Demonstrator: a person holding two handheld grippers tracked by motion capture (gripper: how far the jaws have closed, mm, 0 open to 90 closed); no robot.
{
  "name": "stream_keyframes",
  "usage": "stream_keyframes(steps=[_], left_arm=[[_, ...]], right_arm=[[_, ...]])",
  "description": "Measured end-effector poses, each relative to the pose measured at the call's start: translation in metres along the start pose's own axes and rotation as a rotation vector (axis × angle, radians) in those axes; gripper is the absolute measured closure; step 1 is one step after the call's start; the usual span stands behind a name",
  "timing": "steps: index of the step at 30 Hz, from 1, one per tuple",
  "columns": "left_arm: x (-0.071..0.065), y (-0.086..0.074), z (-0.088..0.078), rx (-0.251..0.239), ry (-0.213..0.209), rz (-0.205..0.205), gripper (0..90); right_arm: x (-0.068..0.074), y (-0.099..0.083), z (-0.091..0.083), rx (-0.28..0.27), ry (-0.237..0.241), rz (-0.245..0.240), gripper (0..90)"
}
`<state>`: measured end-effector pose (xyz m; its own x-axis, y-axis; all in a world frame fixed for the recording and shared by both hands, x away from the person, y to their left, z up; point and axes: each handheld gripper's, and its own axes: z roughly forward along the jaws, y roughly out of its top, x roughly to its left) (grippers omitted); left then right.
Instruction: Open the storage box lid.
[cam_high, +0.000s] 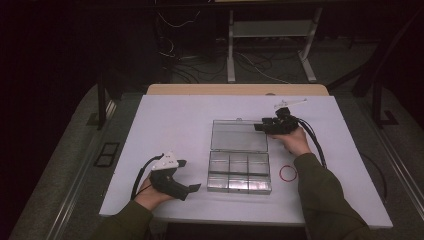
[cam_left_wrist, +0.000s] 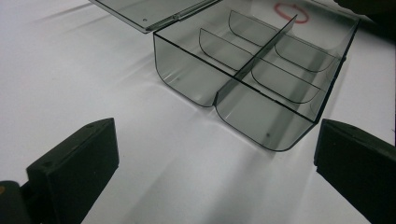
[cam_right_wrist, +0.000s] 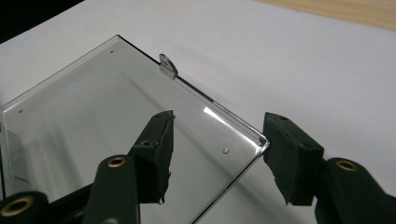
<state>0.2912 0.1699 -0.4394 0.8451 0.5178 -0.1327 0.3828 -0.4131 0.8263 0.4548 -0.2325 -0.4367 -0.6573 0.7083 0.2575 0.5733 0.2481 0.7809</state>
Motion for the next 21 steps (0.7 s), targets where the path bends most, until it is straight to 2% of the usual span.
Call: stream_keyframes(steps=[21], left_arm=[[0.0004, -0.0008, 0.0008, 0.010, -0.003, 0.001, 0.0]], right_arm=[[-0.0029, -0.0071, 0.0074, 0.045, -0.005, 0.008, 43.6]])
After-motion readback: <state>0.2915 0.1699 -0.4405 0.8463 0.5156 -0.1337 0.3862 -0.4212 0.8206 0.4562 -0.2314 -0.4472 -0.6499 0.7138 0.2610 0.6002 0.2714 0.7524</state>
